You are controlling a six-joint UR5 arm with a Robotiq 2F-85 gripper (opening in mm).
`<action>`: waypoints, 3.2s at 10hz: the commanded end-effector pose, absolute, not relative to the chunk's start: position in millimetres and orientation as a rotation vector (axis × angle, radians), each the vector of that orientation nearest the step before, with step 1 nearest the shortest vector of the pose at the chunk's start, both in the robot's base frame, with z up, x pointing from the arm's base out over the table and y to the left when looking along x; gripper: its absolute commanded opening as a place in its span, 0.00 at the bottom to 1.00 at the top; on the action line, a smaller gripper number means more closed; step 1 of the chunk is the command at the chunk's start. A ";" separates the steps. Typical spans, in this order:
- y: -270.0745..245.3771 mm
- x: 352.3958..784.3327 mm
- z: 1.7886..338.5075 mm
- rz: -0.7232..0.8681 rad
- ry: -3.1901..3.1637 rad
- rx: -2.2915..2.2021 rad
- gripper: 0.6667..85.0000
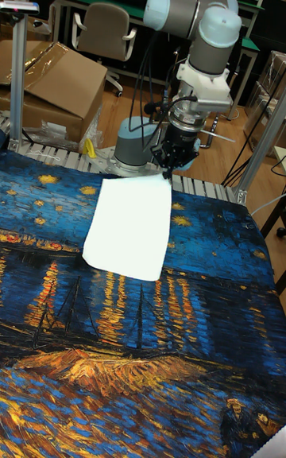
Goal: Flip over and spread out the paper that is laid flat on the table
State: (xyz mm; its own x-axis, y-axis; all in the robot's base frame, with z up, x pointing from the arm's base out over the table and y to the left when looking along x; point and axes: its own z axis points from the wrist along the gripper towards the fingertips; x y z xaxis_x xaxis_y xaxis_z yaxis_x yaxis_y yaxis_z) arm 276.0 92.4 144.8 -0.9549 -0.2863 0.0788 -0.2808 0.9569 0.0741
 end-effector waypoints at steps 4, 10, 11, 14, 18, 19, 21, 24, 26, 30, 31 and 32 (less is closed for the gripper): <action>107.0 317.1 147.0 -0.161 -3.193 0.316 0.00; 76.6 287.3 227.1 -0.130 -3.012 0.359 0.00; 70.6 287.6 241.2 -0.122 -2.992 0.375 0.00; 44.0 293.8 274.1 -0.067 -2.938 0.444 0.00; 20.7 301.6 293.8 0.003 -2.902 0.509 0.00; 24.5 306.8 286.2 -0.004 -2.911 0.516 0.00; 40.8 323.1 259.5 -0.041 -2.960 0.502 0.00; 61.6 352.2 257.9 -0.135 -3.092 0.428 0.00; 56.8 369.8 257.7 -0.095 -3.161 0.404 0.00; 52.1 343.4 276.6 -0.090 -3.065 0.383 0.00; 50.1 334.1 304.2 -0.103 -3.023 0.379 0.00; 47.6 327.5 331.2 -0.124 -2.980 0.381 0.00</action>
